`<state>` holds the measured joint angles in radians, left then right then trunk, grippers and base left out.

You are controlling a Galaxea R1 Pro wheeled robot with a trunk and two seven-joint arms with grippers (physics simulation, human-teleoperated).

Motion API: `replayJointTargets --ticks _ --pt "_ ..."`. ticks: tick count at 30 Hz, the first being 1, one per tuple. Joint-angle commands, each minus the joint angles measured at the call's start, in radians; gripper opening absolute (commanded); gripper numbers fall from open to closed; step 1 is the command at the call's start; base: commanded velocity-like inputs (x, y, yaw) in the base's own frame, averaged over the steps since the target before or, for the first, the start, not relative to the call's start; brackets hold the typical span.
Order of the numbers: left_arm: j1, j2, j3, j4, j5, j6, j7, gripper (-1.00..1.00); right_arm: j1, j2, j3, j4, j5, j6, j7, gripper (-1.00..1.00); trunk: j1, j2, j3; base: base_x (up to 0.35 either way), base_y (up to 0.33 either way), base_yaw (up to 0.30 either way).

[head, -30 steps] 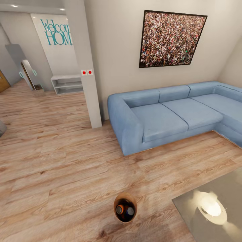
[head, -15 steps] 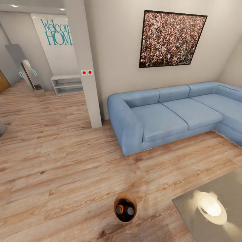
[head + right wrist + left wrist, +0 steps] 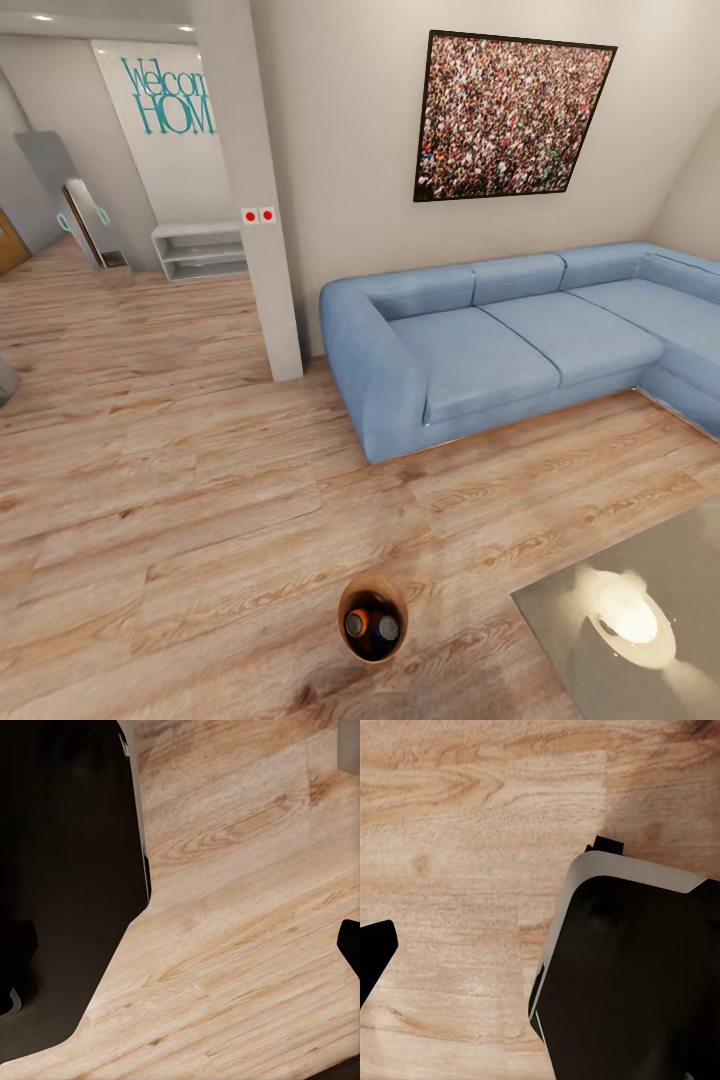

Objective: Put the three can of soda from the living room inside the tash can in the kitchen.

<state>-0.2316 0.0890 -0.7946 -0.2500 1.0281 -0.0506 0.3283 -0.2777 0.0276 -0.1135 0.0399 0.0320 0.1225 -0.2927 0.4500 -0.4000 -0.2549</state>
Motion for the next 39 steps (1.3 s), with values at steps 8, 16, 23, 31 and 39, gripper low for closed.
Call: replayJointTargets --ticks 8,16,23,31,39 --pt "0.000 0.000 0.000 0.000 0.001 0.000 0.000 1.00 0.000 0.000 0.000 0.000 0.000 0.000 0.000 1.00 0.000 0.000 0.000 0.000 0.000 0.000" --pt "0.000 0.000 0.000 0.000 0.001 0.000 0.000 1.00 0.000 0.000 0.000 0.000 0.000 0.000 0.001 1.00 0.000 0.000 0.000 0.000 0.000 0.000" --pt "0.000 0.000 0.000 0.000 0.000 0.000 0.000 1.00 0.000 0.000 0.000 0.000 0.000 0.000 0.000 1.00 0.000 0.000 0.000 0.000 0.000 0.000" --pt "0.000 0.000 0.000 0.000 0.000 0.000 0.000 1.00 0.000 0.000 0.000 0.000 0.000 0.000 0.000 1.00 0.000 0.000 0.000 0.000 0.000 0.000" --pt "0.000 0.000 0.000 0.000 0.000 0.000 0.000 1.00 0.000 0.000 0.000 0.000 0.000 0.000 0.000 1.00 0.000 0.000 0.000 0.000 0.000 0.000"
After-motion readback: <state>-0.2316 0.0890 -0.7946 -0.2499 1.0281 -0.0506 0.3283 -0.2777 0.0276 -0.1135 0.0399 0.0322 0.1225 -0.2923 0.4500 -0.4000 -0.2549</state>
